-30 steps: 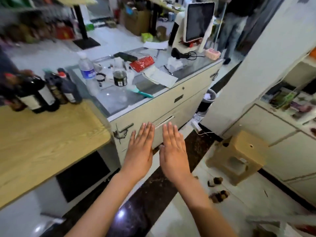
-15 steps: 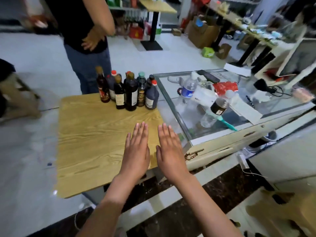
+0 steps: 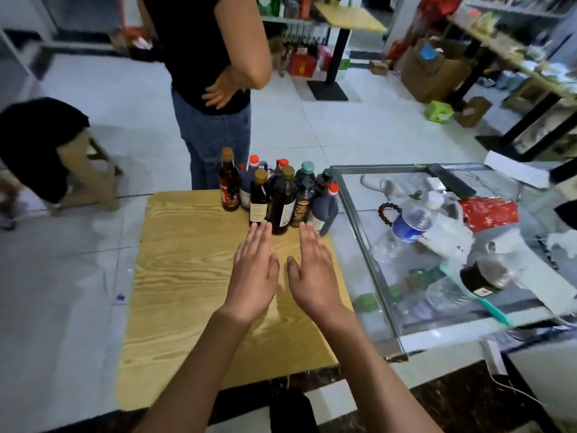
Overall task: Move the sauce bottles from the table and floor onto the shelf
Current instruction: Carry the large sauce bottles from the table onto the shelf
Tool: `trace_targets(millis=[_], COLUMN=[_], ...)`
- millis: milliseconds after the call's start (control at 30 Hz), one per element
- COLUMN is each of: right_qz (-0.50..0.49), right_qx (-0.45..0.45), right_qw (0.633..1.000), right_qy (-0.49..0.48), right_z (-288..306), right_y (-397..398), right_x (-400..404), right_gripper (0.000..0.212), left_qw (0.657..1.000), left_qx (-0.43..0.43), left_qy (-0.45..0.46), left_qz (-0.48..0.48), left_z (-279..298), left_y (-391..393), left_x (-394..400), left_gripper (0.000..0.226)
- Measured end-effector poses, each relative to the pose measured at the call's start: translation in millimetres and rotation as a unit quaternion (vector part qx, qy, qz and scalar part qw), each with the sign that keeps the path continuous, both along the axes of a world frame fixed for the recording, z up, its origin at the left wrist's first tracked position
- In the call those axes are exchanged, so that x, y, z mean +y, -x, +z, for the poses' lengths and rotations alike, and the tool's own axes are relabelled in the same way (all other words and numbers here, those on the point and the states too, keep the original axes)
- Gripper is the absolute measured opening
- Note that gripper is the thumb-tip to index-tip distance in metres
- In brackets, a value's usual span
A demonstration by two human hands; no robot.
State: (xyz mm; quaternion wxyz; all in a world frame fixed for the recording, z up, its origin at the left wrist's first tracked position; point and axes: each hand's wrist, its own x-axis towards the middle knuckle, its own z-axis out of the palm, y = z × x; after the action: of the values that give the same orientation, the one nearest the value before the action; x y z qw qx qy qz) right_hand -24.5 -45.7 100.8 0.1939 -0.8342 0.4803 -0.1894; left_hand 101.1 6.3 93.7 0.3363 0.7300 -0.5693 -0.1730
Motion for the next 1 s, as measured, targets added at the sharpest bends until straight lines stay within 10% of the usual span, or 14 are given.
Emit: trace_targets(millis=[333,533,833,1000], right_qz=[-0.035,-0.058,-0.050,-0.038], right_qx=[-0.142,-0.185,-0.189,-0.203], right_qw=[0.976,0.965,0.968,0.964], right_qy=[-0.160,-0.179,-0.154,-0.169], right_z=[-35,-47,-56,-56], right_y=[-56,-91,-100,-99], right_x=[-149,-206,-234,-240], right_gripper=[0.075,0.073,0.043,0.036], left_qw=[0.970,0.977,0.985,0.972], left_qx=[0.151,0.181,-0.009,0.062], left_qy=[-0.038,-0.068,-0.084,-0.089], left_qz=[0.184,0.093,0.152,0.210], left_z=[-9,-25,-48,-62], left_y=[-65,-100,-104,-102], left_x=[-159,-220,-221,-207], left_gripper=[0.055,0.067,0.040,0.026])
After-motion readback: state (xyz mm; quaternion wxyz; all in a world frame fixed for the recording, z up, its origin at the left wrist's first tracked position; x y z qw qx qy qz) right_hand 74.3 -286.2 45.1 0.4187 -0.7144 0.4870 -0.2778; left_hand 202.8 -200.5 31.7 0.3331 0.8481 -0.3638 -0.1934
